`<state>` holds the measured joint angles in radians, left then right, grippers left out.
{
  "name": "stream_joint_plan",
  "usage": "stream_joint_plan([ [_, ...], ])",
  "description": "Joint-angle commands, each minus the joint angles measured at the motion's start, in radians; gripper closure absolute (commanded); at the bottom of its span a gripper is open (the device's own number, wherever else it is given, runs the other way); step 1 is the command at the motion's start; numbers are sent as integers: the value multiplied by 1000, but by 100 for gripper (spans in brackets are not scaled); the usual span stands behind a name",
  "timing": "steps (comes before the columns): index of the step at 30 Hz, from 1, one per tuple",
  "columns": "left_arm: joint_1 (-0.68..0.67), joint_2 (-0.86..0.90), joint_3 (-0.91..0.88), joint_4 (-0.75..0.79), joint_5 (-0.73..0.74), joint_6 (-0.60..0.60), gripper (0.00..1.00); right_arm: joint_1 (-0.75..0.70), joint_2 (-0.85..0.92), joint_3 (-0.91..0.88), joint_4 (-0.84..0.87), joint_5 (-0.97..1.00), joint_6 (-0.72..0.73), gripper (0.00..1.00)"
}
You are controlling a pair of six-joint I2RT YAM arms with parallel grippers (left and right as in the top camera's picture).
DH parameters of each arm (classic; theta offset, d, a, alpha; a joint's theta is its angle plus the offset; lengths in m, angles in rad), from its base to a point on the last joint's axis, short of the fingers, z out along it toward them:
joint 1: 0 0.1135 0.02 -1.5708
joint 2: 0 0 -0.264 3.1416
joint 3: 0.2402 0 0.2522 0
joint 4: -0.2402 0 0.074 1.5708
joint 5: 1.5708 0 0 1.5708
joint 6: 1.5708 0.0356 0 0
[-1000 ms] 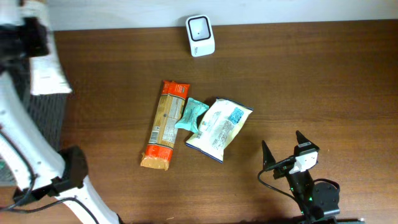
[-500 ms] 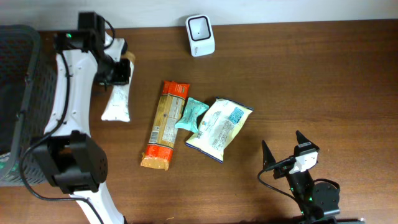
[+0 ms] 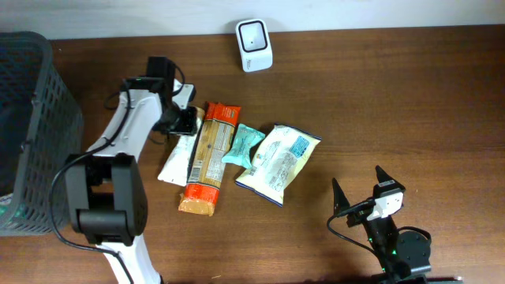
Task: Scan the item barcode
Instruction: 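Place the white tube left of the spaghetti pack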
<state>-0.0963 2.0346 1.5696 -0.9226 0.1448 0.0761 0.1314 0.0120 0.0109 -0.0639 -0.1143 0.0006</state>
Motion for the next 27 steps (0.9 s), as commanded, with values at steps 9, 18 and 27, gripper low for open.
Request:
stream_joint_plan([
  [9,9,-106,379,-187,-109,-4,1,-8,-5,-5,-4,5,3,1],
  [18,220,-221,644,-239,-237,-116,0,-8,-5,-5,-4,5,3,1],
  [27,668,-248,642,-300,-266,-222,4,-8,-5,-5,-4,5,3,1],
])
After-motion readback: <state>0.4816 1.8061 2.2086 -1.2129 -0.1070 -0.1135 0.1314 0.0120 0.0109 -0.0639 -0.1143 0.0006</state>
